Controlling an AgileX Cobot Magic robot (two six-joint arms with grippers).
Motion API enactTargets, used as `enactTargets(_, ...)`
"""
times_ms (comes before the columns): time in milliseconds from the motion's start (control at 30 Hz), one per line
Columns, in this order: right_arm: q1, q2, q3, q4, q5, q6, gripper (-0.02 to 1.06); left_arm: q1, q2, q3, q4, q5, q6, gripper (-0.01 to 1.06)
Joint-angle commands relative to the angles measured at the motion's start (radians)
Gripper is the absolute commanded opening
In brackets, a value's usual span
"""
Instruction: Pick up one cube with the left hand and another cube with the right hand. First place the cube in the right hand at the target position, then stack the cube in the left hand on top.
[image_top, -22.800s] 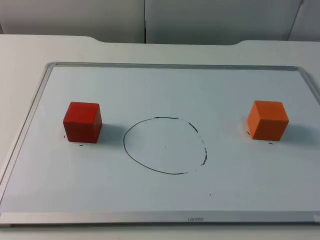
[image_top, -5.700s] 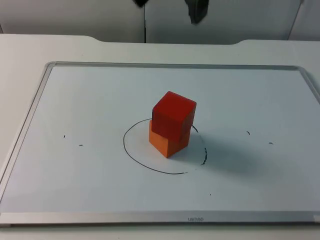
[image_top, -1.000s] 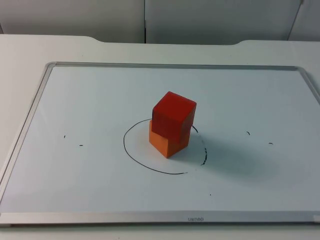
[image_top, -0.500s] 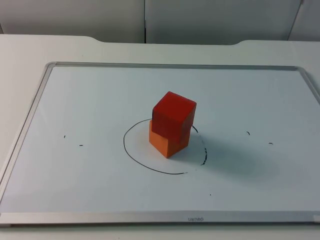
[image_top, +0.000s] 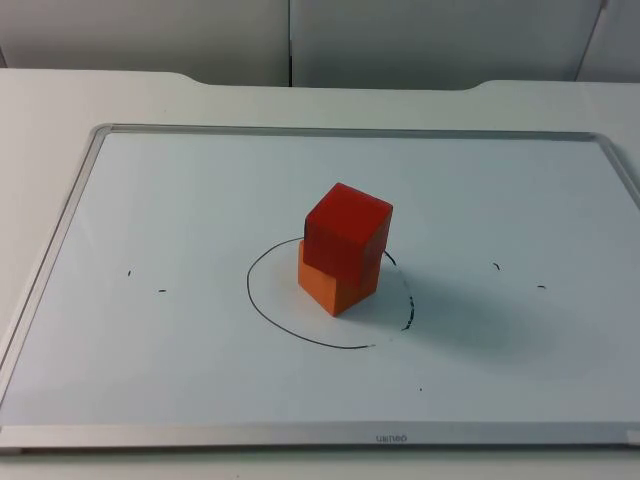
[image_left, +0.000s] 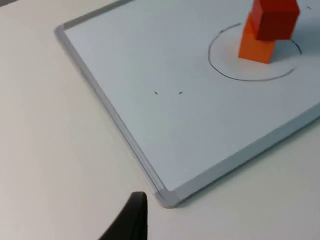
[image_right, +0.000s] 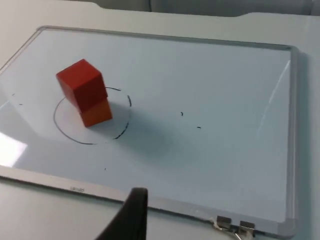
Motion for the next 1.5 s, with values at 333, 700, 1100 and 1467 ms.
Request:
enactTargets(333, -0.087, -0.005, 0.007, 0.004, -0.009, 0.001, 1.05, 0.234, -0.123, 0.001, -0.004, -0.008, 0.000, 1.05)
enactTargets(700, -0.087, -0.005, 0.007, 0.004, -0.009, 0.001, 1.05, 0.471, -0.130, 0.001, -0.004, -0.008, 0.000, 1.05)
enactTargets(1100, -0.155, -0.005, 0.007, 0.004, -0.009, 0.001, 1.05, 0.536, -0.130, 0.001, -0.004, -0.008, 0.000, 1.05)
enactTargets(1467, -0.197, -0.005, 0.007, 0.004, -0.011, 0.003, 1.05, 0.539, -0.130, 0.001, -0.004, -0.008, 0.000, 1.05)
